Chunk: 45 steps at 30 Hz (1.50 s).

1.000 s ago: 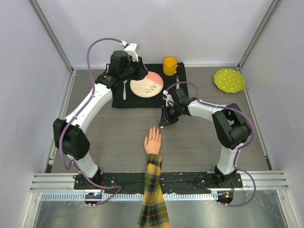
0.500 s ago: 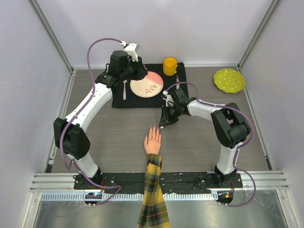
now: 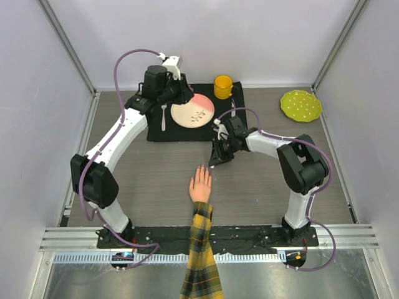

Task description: Paint the nails

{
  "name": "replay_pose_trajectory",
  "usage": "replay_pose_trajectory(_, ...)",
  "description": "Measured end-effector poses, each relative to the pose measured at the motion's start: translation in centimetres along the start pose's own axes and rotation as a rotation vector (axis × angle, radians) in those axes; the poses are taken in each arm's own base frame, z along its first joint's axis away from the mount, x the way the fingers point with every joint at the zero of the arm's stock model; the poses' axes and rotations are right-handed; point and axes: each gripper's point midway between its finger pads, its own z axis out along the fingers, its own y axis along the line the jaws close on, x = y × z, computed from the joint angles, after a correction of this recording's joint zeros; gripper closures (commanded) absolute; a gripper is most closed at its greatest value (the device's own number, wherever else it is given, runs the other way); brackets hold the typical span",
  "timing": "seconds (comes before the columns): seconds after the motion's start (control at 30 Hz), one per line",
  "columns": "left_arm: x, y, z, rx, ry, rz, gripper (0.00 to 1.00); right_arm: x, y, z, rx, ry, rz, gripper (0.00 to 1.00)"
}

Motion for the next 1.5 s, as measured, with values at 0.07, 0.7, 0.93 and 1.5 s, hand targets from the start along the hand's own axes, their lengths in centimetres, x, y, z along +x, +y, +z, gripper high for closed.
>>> replay_pose_trajectory(0.07,0.01,0.0,0.0,0.0,0.0,-0.001,1.0,-0.01,0.01,-0.01,0.0,0.0,0.0,0.99)
replay_pose_trajectory(0.7,0.0,0.01,-0.01,0.0,0.0,-0.004,1.0,0.06,0.24,-0.02,-0.011,0.003,0.01,0.99)
replay_pose_trajectory(0.93,-0.01,0.0,-0.01,0.0,0.0,-0.007,1.0,0.6,0.12,0.06,-0.012,0.012,0.023,0.99)
replay_pose_trajectory(1.5,0.15,-0.02,0.02,-0.001,0.003,-0.025,1.0,0.61,0.48,-0.43,-0.017,0.002,0.019,0.99)
